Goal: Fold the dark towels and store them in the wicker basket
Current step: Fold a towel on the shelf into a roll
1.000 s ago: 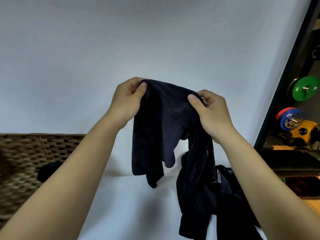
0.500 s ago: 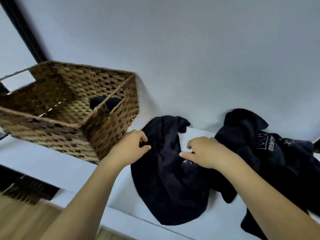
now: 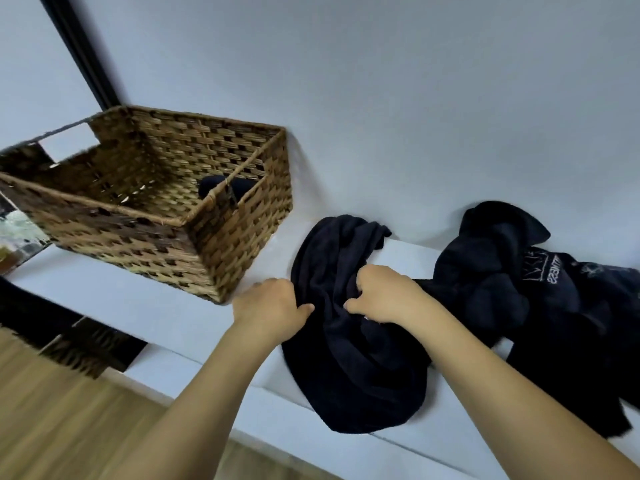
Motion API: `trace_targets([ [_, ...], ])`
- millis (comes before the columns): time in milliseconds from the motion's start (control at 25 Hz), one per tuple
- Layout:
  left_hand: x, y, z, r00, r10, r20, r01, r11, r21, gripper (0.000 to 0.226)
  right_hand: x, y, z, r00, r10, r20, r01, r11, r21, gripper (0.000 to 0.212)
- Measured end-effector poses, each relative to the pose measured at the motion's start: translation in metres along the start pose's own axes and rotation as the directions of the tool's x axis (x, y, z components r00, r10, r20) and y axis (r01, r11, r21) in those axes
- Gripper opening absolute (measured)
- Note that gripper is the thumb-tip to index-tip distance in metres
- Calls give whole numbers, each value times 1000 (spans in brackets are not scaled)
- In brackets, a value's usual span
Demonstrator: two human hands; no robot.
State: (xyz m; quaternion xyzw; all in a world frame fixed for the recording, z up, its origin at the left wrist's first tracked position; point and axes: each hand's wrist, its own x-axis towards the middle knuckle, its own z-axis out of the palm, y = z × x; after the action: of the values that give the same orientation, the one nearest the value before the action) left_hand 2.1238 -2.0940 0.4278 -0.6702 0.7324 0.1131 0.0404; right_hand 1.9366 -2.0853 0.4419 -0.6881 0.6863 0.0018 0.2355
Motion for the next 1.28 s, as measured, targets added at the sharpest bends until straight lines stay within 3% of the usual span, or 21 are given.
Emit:
trace_targets([
  [80, -5, -11, -4, 999, 42, 30, -36, 983, -180, 36, -5, -2, -5, 1000, 13, -18, -8, 971, 238, 28],
  [160, -9, -28, -9, 996, 71, -51, -87, 859, -505, 23, -13, -7, -12, 986, 49, -157, 37, 864, 502, 27],
  [240, -17, -46, -12, 993, 21, -117, -106, 604, -790, 18, -23, -12, -18, 942, 176, -285, 118, 620, 775, 24],
  [320, -29, -68, -11, 994, -43, -100, -82, 316, -945, 19, -38, -17, -22, 936, 260, -237, 125, 385, 914, 27],
  [360, -35, -81, -11, 994, -61, -86, -68, 249, -966, 19, -47, -21, -22, 947, 264, -186, 81, 364, 928, 32],
  [480, -57, -121, 2, 995, -80, -63, -42, 234, -971, 16, -69, -31, -12, 962, 247, -119, -60, 613, 788, 42],
  [560, -70, -142, 14, 994, -93, -56, -22, 327, -945, 11, -80, -40, 3, 955, 269, -126, -164, 832, 530, 56],
  [640, -82, -160, 26, 993, -94, -68, -21, 435, -900, 8, -88, -51, 23, 951, 285, -118, -246, 931, 268, 50],
  [760, -98, -183, 43, 994, -105, -42, 10, 449, -894, 16, -101, -71, 52, 943, 242, -228, -195, 958, 212, 27],
  [880, -109, -209, 56, 987, -123, 102, 147, 445, -883, 46, -115, -98, 63, 914, 202, -353, -12, 881, 473, 2],
  [1000, -118, -242, 68, 952, -144, 270, 306, 429, -850, 61, -120, -126, 77, 928, 177, -329, 69, 783, 618, 8],
  [1160, -140, -296, 84, 915, -165, 369, 394, 162, -905, 58, -114, -168, 118, 973, 69, -222, 87, 779, 621, 6],
  [1280, -163, -336, 96, 888, -268, 373, 367, -77, -927, 56, -106, -195, 151, 988, 1, -152, 100, 750, 654, 10],
])
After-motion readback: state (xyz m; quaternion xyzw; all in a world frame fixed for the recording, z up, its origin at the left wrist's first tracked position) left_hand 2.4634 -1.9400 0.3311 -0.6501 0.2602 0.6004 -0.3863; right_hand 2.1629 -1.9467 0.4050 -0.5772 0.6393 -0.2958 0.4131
